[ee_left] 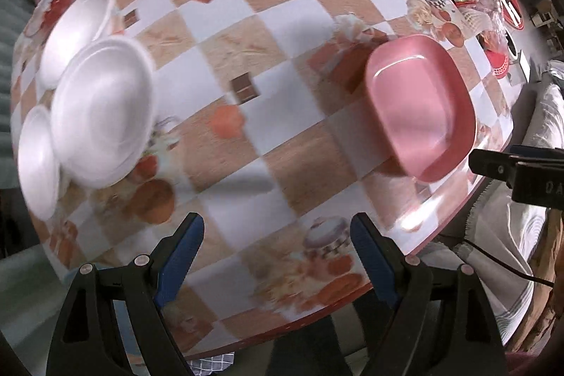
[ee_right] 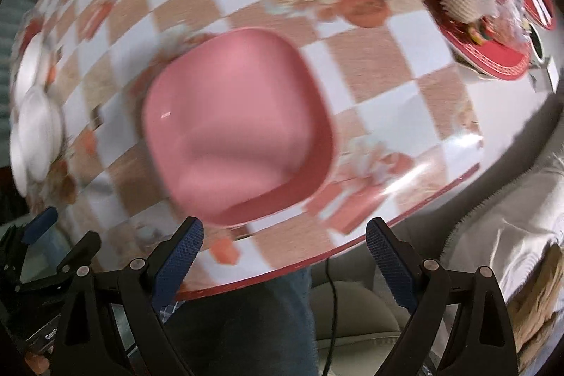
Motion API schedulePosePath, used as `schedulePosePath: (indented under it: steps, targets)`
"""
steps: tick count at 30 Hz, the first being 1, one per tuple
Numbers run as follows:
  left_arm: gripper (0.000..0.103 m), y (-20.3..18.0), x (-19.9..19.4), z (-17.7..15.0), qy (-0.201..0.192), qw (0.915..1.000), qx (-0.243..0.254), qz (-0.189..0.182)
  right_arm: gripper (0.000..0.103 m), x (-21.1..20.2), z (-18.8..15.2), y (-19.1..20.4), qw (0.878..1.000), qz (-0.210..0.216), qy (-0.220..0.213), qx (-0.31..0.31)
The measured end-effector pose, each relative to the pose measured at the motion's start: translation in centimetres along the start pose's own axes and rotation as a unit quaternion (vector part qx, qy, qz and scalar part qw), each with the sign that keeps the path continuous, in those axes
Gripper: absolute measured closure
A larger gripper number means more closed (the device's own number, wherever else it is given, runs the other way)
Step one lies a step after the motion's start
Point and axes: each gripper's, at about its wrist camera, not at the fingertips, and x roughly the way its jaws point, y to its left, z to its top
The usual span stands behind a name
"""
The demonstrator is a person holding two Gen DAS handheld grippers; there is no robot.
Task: Organize plates and bowls
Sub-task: 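Move the left tool toward the pink square plate, then close the left tool on the pink plate's rim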
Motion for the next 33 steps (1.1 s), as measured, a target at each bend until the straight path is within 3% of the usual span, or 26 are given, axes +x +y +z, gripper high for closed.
schedulePosePath:
  steps: [9,25,33]
  targets:
    - [0.016,-3.3,2.7,3.5,0.022,0.9994,-0.027,0.002,0.009,1.3,2.8,-3.1,1.0,-0.028,0.006,-0.004]
    - [0.015,-5.0,5.1,6.1,0.013,0.995,-0.091,0.039,0.009,4.5,6.3,-3.3,0.996,-0.073,-0.003,-0.06]
    - [0.015,-7.7,6.9,9.0,0.005,0.9933,-0.105,0.048,0.009,4.8,7.9,-5.5,0.997,-0.054,-0.012,-0.047]
